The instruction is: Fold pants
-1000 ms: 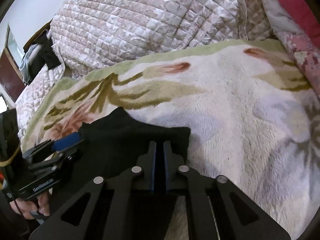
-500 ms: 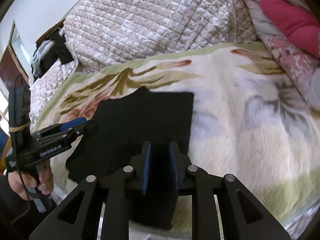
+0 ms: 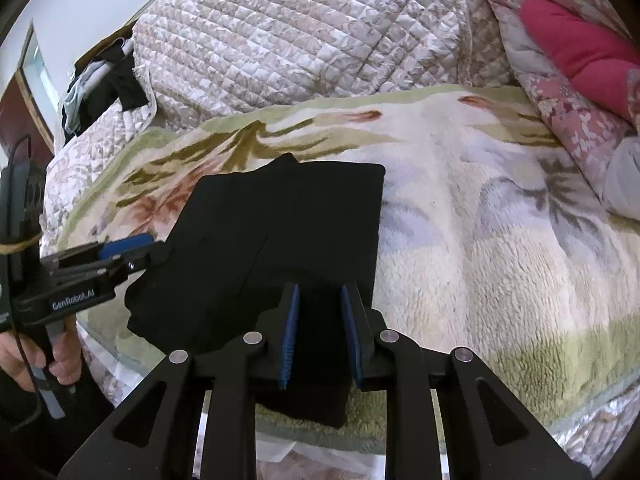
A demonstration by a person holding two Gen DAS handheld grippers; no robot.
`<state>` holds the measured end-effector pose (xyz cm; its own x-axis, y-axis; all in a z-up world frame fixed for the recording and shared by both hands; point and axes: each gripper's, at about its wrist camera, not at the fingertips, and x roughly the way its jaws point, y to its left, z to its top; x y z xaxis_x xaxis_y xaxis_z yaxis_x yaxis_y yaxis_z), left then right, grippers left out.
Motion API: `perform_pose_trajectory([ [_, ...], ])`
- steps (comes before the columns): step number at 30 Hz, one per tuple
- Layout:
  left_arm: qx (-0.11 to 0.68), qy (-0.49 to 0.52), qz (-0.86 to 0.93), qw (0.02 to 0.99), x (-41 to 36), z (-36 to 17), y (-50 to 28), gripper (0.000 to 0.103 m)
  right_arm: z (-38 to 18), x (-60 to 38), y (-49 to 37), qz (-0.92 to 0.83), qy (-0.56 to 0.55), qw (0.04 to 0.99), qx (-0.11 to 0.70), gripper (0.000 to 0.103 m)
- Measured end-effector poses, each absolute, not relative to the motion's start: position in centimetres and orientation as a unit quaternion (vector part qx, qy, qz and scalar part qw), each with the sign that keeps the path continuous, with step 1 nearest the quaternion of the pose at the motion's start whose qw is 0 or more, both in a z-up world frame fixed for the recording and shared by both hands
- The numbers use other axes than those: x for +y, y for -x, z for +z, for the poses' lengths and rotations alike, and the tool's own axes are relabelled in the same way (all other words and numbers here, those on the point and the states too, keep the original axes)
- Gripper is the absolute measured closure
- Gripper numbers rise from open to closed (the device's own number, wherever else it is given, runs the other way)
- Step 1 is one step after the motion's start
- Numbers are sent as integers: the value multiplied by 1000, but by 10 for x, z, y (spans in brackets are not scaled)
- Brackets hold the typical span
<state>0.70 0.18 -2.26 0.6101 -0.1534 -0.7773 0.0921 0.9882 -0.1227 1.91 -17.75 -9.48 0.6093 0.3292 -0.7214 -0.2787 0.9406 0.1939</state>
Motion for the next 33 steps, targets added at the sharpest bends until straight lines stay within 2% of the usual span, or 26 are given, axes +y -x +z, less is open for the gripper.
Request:
perform_pose_trajectory([
  [6,444,49,-81,891,5,-26,3,56,-92,-183,-15,166,-35,899,403,78],
  [8,445,58,-84,890,9,-28,8,55,-96,-185,-14,163,-38,896,411,58],
  [9,445,63,-85,889,11,-29,10,53,-97,-186,-14,163,-42,895,414,57],
  [29,452,123,-112,877,11,-46,-2,51,-101,-187,-12,164,-66,888,425,57],
  [32,453,115,-102,878,7,-46,-1,56,-101,-186,-10,164,-73,886,427,57],
  [33,453,109,-96,880,5,-45,-1,65,-102,-185,-11,164,-73,886,427,57],
])
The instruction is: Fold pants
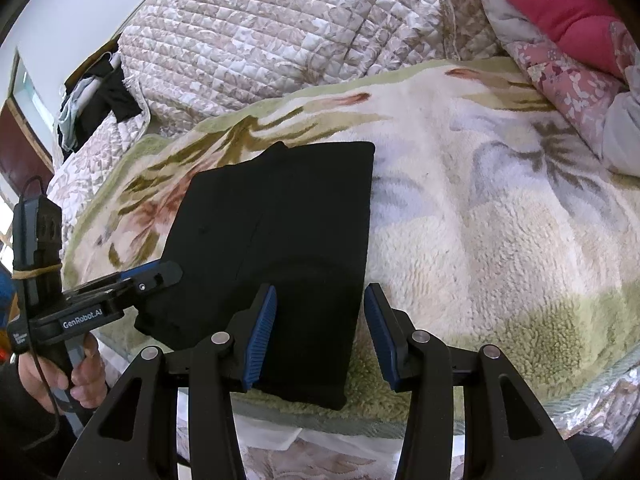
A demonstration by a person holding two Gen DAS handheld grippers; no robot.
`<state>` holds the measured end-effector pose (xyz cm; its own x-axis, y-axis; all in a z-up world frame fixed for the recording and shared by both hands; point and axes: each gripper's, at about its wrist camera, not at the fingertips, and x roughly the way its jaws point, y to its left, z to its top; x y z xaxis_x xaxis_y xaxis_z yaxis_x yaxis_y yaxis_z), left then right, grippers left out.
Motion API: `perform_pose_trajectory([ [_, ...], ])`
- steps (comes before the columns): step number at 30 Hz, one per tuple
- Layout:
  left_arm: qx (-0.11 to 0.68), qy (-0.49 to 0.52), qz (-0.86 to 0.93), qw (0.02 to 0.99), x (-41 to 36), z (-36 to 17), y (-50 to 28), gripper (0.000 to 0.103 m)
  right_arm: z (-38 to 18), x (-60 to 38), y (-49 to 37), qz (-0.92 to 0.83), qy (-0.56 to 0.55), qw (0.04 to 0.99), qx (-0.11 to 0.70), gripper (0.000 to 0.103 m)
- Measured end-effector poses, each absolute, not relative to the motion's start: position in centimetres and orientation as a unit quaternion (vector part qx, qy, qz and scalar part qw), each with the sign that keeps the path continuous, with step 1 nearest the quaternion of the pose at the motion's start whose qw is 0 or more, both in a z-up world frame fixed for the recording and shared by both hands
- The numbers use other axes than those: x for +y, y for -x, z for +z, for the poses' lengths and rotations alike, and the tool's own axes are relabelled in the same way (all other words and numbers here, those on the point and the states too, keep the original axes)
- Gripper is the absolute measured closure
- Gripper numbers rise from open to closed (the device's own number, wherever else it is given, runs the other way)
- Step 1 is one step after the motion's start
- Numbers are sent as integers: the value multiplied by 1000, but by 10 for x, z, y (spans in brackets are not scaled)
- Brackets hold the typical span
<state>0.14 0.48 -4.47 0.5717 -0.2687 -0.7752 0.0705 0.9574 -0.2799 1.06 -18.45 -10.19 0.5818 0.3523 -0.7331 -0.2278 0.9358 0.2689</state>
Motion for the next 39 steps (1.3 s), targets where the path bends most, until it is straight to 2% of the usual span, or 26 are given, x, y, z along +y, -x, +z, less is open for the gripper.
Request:
perform_pose_trajectory([
  [3,449,92,-84,885,5,-39,-2,84,-101,-184,-10,164,-69,887,426,57],
  [7,446,84,-78,888,7,-34,2,89,-98,-184,-12,161,-66,890,423,57],
  [9,442,77,-71,891,8,-31,5,97,-93,-183,-9,159,-60,896,409,57],
  [15,445,76,-79,889,11,-36,4,96,-115,-180,-19,158,-48,883,440,56],
  [35,411,42,-80,907,1,-4,-17,95,-90,-183,-30,168,-67,892,415,57],
  [37,416,42,-81,905,1,-6,-18,91,-93,-189,-33,171,-83,887,421,57],
  [39,422,44,-75,903,4,-11,-18,70,-96,-196,-38,175,-105,879,431,57],
])
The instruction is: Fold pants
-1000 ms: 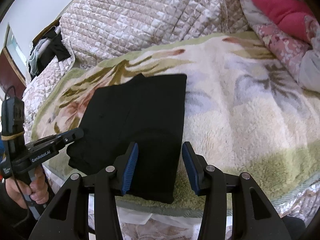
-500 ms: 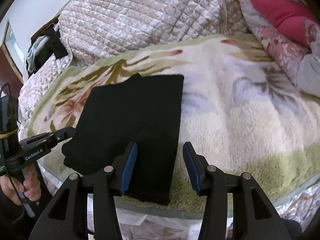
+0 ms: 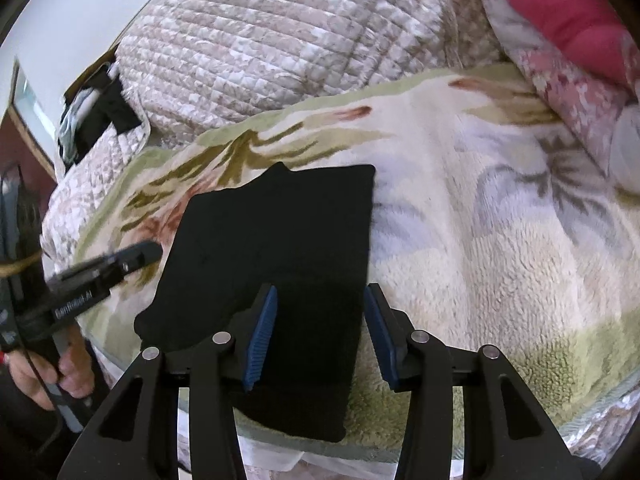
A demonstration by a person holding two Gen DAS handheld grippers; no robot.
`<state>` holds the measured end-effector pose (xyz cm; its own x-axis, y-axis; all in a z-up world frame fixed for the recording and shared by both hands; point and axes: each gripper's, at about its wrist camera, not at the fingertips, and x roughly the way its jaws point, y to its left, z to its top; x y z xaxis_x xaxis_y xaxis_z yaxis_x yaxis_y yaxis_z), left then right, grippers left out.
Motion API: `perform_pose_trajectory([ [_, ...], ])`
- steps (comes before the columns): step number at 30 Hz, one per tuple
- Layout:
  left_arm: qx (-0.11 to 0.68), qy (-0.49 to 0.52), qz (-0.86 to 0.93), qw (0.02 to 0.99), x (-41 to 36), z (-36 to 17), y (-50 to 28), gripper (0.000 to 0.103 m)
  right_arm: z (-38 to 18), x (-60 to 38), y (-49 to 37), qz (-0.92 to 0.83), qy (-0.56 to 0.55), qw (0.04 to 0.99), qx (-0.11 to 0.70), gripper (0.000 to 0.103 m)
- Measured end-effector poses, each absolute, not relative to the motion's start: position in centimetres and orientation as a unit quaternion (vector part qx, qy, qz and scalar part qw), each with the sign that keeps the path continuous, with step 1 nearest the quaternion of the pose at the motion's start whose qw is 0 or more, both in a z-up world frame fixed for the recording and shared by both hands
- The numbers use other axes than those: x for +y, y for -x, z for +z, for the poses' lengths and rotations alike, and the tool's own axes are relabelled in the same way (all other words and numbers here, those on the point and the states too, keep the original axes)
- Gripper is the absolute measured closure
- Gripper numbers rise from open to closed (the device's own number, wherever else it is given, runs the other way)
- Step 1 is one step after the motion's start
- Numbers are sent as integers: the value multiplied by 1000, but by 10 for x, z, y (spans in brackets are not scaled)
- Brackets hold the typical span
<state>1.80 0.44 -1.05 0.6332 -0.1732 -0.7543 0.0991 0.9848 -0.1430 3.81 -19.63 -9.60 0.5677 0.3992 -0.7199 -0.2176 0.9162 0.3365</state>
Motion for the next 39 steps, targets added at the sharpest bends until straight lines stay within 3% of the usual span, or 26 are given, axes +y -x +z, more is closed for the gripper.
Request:
perform_pose_trajectory([
  [2,429,54,-68,899,10,-16,-19,63,-101,-201,-44,183,-122,870,441,57],
  [7,453,66,-67,886,14,-32,-24,58,-115,-202,-56,198,-145,853,461,57],
  [12,453,82,-79,885,16,-43,-28,39,-117,-197,-65,208,-149,848,464,56],
  [16,453,98,-88,882,18,-49,-35,37,-118,-194,-69,212,-150,847,465,56],
  [19,451,102,-91,882,16,-50,-39,41,-120,-193,-75,215,-151,846,464,58],
  [22,446,89,-90,886,10,-45,-39,65,-113,-191,-71,212,-159,847,461,78],
  [23,442,79,-86,889,9,-41,-38,76,-109,-190,-70,214,-162,847,458,82],
  [24,437,77,-87,892,9,-36,-37,81,-105,-189,-70,217,-164,848,455,83],
  [29,422,92,-104,896,18,-14,-41,88,-72,-172,-81,252,-167,853,425,84],
  [39,378,81,-78,919,65,19,-96,89,-55,-136,-158,282,-168,855,401,84],
])
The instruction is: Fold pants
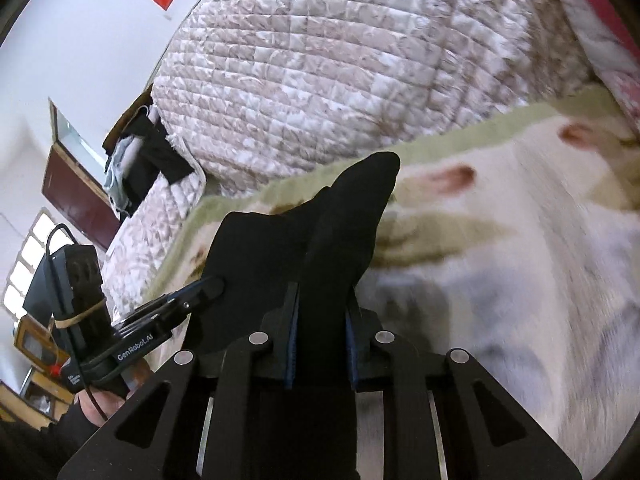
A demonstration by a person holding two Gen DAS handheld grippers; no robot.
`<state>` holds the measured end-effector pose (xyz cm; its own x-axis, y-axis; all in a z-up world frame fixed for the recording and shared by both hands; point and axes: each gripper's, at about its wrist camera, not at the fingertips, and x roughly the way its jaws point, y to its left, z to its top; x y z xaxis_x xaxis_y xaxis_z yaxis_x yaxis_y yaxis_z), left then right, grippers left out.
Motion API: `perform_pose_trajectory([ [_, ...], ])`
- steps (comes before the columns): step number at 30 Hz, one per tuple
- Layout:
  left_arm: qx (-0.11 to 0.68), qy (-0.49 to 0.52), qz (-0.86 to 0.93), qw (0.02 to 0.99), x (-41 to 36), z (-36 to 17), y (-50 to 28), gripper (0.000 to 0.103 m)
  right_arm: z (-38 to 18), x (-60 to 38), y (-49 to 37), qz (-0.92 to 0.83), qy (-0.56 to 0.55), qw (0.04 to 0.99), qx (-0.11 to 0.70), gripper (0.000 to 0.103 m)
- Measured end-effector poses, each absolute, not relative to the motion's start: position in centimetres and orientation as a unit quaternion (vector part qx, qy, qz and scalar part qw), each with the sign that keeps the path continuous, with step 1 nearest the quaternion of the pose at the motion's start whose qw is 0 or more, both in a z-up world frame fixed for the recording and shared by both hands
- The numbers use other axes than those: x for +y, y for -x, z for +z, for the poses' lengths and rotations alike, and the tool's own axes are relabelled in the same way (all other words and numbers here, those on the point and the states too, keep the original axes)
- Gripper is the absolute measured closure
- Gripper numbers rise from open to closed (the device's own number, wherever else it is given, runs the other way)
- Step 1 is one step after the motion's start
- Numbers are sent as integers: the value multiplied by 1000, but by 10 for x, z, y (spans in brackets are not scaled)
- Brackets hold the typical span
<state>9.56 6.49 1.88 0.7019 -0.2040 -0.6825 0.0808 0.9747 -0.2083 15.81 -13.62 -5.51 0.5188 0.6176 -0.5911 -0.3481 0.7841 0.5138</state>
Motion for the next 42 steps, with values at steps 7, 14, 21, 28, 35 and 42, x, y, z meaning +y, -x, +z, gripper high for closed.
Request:
perform_pose_trajectory([
  [7,422,83,-42,902,92,-35,-138,89,-110,-126,-203,228,-105,845,472,73],
  [14,437,104,-24,893,110,-54,-119,85,-92,-141,-179,206,-89,869,441,68],
  [21,409,81,3,909,96,-16,-82,84,-63,-121,-123,214,-27,888,406,68],
  [28,410,73,5,909,70,0,-39,67,-63,-104,-73,217,-3,886,411,60],
  [35,427,65,2,902,51,-11,-12,64,-72,-102,-44,204,18,887,415,57],
  [42,437,63,11,897,48,-24,-2,59,-85,-99,-42,202,26,883,423,57],
])
